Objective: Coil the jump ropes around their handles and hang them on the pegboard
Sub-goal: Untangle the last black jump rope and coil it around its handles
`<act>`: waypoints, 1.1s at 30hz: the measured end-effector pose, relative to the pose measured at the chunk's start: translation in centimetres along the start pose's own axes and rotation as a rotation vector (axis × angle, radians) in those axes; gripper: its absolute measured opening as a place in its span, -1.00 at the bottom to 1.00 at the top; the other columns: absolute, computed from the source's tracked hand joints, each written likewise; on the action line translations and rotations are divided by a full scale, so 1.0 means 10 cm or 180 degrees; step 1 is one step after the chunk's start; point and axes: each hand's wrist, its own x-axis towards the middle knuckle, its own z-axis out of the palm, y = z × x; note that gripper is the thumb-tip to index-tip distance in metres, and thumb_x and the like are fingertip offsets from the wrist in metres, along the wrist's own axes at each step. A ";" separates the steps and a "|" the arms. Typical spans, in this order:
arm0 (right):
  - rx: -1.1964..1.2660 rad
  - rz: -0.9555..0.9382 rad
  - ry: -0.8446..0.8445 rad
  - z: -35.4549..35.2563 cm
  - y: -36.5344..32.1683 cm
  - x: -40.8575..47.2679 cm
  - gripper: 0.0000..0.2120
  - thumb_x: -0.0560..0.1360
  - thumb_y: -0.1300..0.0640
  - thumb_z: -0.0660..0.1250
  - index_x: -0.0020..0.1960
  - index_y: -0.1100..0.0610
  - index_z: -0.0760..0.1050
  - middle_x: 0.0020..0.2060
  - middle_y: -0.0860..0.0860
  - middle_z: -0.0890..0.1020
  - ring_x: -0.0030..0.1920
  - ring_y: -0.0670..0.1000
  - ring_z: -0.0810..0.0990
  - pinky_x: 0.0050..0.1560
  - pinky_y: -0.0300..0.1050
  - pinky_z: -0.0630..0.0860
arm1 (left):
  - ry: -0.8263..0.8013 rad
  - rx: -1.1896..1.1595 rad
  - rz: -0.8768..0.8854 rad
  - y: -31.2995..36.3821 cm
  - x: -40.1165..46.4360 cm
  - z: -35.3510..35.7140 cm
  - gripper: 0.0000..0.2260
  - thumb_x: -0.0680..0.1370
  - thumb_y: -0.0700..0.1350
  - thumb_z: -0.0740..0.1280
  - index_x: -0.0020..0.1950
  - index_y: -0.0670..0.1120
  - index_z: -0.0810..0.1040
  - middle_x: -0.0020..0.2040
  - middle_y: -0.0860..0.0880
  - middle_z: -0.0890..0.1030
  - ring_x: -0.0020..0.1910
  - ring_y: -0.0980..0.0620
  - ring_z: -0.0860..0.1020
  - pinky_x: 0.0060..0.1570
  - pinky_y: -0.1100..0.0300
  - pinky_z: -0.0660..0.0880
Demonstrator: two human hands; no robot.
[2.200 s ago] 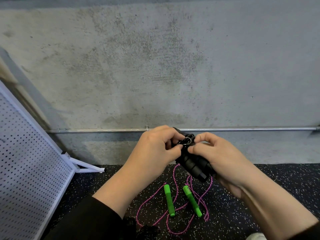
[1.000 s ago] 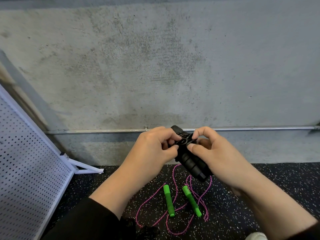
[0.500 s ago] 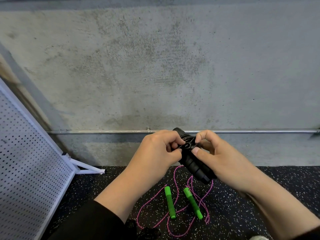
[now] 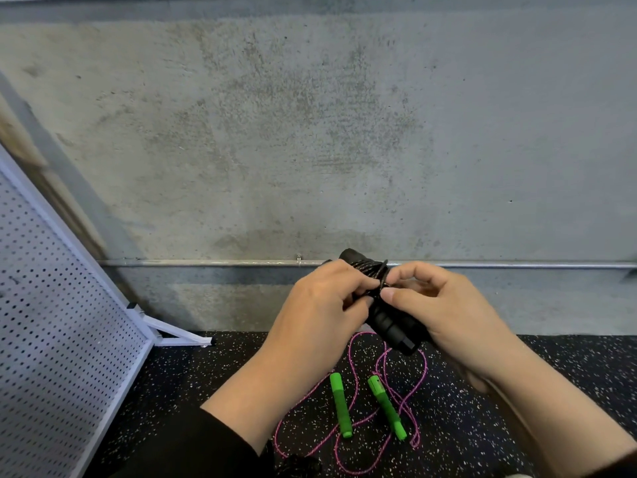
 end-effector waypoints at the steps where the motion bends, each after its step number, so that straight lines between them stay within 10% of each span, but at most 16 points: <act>1: 0.0000 -0.0004 -0.0015 0.00 -0.01 0.00 -0.92 0.52 0.37 0.40 0.00 0.26 0.59 -0.33 -0.11 0.70 -0.35 -0.24 0.60 -0.31 -0.45 0.45 | 0.0059 -0.0016 0.0013 0.00 0.01 -0.01 -0.84 0.51 -0.24 0.47 0.03 -0.03 0.72 -0.14 0.21 0.53 -0.12 0.25 0.50 -0.08 0.41 0.39; 12: -0.0336 0.0197 0.0055 -0.01 0.05 0.00 -0.94 0.54 0.26 0.40 -0.02 0.13 0.59 -0.25 0.06 0.70 -0.31 -0.13 0.61 -0.32 -0.33 0.48 | -0.0201 0.0040 0.0219 -0.03 0.01 0.03 -0.69 0.50 -0.14 0.39 0.23 0.06 0.67 -0.10 0.24 0.48 -0.08 0.28 0.49 0.01 0.42 0.40; 18: -0.0881 0.0229 0.0179 0.04 0.07 0.00 -0.89 0.55 0.16 0.34 -0.11 -0.01 0.58 -0.25 0.08 0.71 -0.24 0.11 0.65 -0.12 0.09 0.59 | -0.0274 0.0161 0.0231 -0.01 0.02 0.09 -0.73 0.48 -0.09 0.45 0.17 0.08 0.65 -0.09 0.28 0.46 -0.07 0.33 0.45 0.01 0.38 0.40; 25: -0.1195 0.0203 0.0198 0.09 0.10 0.00 -0.85 0.59 0.17 0.21 -0.14 0.11 0.47 -0.57 -0.13 0.50 -0.57 -0.19 0.40 -0.55 -0.36 0.30 | -0.0160 0.0327 0.0068 0.00 0.03 0.15 -0.73 0.50 -0.11 0.29 0.12 0.08 0.69 -0.10 0.14 0.53 -0.08 0.15 0.51 -0.05 0.09 0.51; 33: -0.0916 0.0158 0.0172 0.03 0.05 0.00 -0.92 0.57 0.15 0.29 -0.06 -0.02 0.48 -0.24 0.04 0.70 -0.31 0.03 0.63 -0.26 0.01 0.55 | -0.0444 0.0751 0.0211 -0.03 0.05 0.06 -0.69 0.53 -0.03 0.46 0.26 0.17 0.54 -0.04 0.17 0.43 -0.02 0.13 0.43 -0.01 0.13 0.47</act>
